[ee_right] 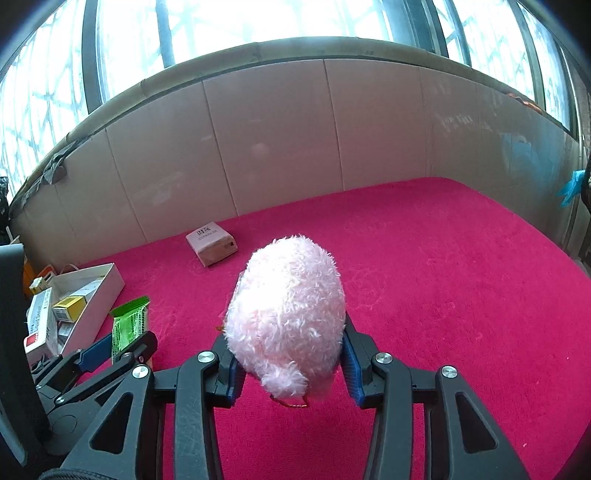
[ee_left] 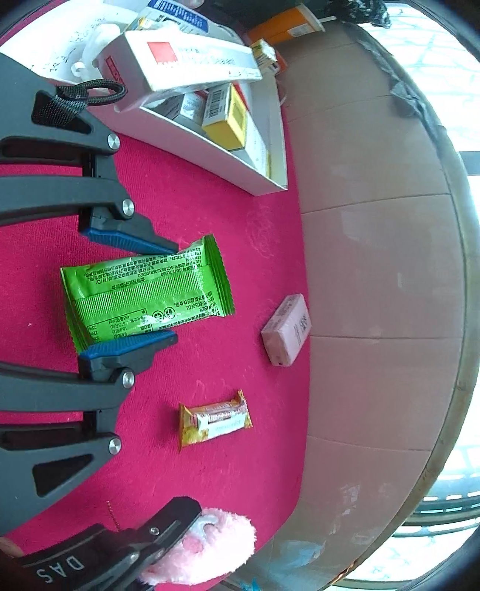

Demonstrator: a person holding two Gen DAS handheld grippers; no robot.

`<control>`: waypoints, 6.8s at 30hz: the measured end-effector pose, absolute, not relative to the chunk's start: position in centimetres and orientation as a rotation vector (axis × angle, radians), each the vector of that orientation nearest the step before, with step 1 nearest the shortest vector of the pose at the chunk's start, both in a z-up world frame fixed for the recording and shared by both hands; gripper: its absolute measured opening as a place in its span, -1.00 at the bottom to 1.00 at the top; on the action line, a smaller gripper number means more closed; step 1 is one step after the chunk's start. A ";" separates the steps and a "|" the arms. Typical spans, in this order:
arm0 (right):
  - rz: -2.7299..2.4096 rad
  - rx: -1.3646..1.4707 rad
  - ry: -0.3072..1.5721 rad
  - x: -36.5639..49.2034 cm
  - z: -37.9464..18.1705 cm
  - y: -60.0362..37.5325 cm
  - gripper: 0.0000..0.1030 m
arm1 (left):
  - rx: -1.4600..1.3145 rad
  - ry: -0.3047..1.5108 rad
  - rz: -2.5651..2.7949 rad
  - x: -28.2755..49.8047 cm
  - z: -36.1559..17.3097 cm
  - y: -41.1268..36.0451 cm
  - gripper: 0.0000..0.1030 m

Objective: Organize objects
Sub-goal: 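Lift the green wrapper and pink plush with both tools toward the tray, then carry the green wrapper and pink plush with both tools over the tray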

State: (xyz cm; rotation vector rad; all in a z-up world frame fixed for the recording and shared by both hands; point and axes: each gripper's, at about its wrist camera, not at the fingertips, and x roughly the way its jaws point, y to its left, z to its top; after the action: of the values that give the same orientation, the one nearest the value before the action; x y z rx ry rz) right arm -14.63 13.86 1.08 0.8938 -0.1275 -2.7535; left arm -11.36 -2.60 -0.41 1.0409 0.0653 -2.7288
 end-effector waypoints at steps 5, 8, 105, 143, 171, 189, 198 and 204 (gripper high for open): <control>-2.759 0.877 -0.135 -14.0 1.2 14.1 -0.08 | 0.961 0.000 -2.763 -10.6 0.2 -1.8 -0.23; -2.762 0.863 -0.130 -13.6 1.4 14.1 -0.07 | 0.922 -0.028 -2.780 -10.0 0.5 -1.5 -0.23; -2.778 0.772 0.042 -5.6 2.2 13.0 -0.04 | 0.757 -0.093 -2.799 -0.9 1.5 -6.6 -0.22; -2.678 0.799 0.183 -4.0 1.6 7.5 -0.04 | 0.744 -0.038 -2.727 2.3 1.7 -12.8 -0.22; -2.612 0.784 0.296 -2.4 1.2 3.2 -0.04 | 0.732 0.017 -2.685 4.0 1.9 -16.5 -0.22; -2.530 0.793 0.308 -1.8 0.9 -0.3 -0.04 | 0.755 0.013 -2.640 4.6 1.7 -19.1 -0.22; -2.501 0.809 0.292 -1.8 0.7 -1.5 -0.04 | 0.764 0.019 -2.619 4.7 1.7 -20.3 -0.22; -2.491 0.813 0.291 -1.7 0.6 -2.0 -0.04 | 0.761 0.014 -2.610 4.9 1.7 -20.6 -0.22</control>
State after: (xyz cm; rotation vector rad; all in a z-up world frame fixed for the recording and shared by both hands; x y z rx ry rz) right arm -1.74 -2.02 0.58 0.8125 0.2915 -2.4907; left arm 4.86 -20.61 1.71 0.7614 0.0142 -2.6096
